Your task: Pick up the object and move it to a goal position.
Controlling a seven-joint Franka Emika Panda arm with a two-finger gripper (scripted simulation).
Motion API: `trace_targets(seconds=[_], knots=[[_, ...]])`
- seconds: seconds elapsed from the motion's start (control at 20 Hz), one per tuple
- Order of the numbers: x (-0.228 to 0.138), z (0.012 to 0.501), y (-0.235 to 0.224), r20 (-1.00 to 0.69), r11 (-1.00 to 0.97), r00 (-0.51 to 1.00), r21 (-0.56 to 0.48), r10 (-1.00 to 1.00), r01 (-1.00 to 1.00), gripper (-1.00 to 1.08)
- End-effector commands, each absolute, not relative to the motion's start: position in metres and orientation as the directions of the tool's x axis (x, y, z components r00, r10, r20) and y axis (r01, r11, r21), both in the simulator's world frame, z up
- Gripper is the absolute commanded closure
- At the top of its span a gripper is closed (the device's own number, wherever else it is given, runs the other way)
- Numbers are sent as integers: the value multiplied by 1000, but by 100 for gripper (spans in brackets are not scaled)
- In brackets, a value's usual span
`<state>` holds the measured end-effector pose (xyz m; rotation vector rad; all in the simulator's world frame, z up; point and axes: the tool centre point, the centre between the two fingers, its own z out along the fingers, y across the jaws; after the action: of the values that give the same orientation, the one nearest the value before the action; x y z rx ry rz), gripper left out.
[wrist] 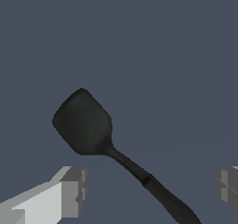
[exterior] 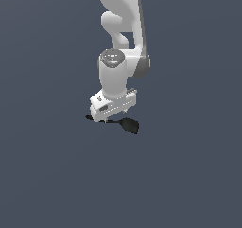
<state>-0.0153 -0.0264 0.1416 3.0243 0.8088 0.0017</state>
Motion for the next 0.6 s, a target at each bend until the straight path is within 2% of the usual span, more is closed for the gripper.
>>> trace_targets(seconds=[0.0, 0.55], knots=[[-18, 135, -29, -4, -831, 831, 11, 556, 556, -92], [-29, 110, -41, -10, -639, 639, 9, 769, 769, -92]])
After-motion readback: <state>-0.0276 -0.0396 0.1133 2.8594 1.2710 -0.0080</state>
